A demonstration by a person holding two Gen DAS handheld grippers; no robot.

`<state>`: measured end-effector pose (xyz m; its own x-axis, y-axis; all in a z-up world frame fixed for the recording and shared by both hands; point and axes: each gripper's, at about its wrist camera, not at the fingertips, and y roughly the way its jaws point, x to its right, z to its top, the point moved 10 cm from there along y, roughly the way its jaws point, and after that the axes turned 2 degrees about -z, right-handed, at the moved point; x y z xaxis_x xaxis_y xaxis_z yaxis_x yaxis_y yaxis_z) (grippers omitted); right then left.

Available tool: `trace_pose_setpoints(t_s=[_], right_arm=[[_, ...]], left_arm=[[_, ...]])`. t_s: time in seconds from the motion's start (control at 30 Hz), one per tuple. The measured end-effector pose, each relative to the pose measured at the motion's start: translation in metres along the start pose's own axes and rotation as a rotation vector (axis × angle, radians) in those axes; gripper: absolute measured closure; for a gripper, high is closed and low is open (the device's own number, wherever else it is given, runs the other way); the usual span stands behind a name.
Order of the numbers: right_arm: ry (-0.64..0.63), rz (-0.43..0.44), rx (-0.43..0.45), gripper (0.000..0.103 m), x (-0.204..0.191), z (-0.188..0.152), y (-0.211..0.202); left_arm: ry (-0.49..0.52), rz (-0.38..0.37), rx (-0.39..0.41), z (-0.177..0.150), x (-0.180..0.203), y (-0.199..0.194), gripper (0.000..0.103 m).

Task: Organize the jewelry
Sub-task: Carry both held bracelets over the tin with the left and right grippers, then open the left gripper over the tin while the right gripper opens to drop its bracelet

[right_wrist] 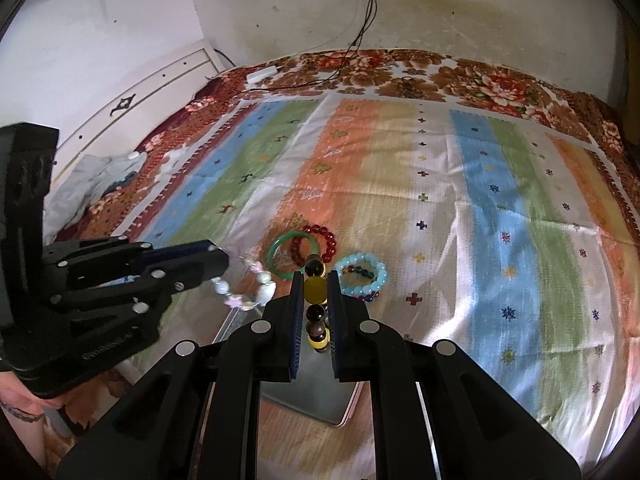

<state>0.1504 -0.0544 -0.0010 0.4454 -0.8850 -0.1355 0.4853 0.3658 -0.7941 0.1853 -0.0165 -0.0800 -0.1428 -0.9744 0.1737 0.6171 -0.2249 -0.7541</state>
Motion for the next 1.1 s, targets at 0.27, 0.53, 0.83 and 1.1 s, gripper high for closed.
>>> trace_pose_setpoints(t_s=[0.27, 0.53, 0.83, 1.1], right_arm=[[0.006, 0.02, -0.042, 0.091, -0.002, -0.02, 0.002], [0.015, 0.015, -0.063, 0.087, -0.002, -0.03, 0.003], [0.077, -0.07, -0.065, 0.051, 0.03, -0.03, 0.01], [0.067, -0.095, -0.069, 0.039, 0.036, -0.029, 0.015]], left_arm=[[-0.02, -0.032, -0.022, -0.015, 0.005, -0.001, 0.091], [-0.023, -0.051, -0.043, -0.024, 0.009, 0.002, 0.058], [-0.091, 0.042, -0.014, -0.014, -0.03, 0.0, 0.047], [-0.1, 0.076, -0.013, -0.009, -0.044, 0.0, 0.026]])
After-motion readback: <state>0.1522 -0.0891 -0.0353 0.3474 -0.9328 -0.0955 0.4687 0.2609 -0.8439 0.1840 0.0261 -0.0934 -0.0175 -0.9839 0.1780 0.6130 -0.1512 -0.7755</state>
